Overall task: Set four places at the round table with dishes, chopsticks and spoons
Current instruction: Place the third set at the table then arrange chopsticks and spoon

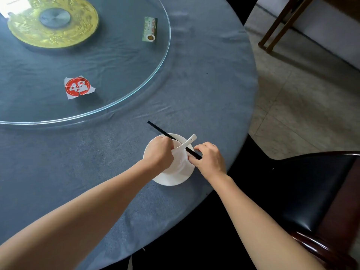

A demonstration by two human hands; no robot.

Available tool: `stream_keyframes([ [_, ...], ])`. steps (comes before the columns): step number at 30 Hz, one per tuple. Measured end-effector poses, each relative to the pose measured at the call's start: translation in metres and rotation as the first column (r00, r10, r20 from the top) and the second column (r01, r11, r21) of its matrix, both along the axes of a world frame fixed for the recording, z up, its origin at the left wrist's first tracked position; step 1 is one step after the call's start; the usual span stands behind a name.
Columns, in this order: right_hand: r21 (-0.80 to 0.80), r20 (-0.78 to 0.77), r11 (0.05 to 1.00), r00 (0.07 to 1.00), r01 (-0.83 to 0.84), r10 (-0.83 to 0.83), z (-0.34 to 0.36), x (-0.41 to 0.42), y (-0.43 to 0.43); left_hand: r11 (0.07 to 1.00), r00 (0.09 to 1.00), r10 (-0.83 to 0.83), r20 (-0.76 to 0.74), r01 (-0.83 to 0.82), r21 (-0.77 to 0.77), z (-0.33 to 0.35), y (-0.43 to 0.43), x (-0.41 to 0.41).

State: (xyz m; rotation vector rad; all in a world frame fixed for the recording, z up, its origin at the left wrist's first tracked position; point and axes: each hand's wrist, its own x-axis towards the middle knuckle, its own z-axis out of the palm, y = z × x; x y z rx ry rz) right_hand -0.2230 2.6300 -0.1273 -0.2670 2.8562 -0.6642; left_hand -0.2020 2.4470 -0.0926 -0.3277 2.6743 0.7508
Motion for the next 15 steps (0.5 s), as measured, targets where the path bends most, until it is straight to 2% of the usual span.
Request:
stream_keyframes([
  [9, -0.120, -0.045, 0.988, 0.994, 0.097, -0.103, 0.019, 0.039, 0.035, 0.971, 0.988, -0.154, 0.020, 0.155, -0.184, -0.003, 0.012, -0.004],
  [15, -0.145, -0.014, 0.975, 0.985, 0.168, -0.171, 0.018, 0.052, 0.047, 0.890, 0.963, -0.267, 0.043, 0.263, -0.371, -0.002, 0.018, -0.007],
])
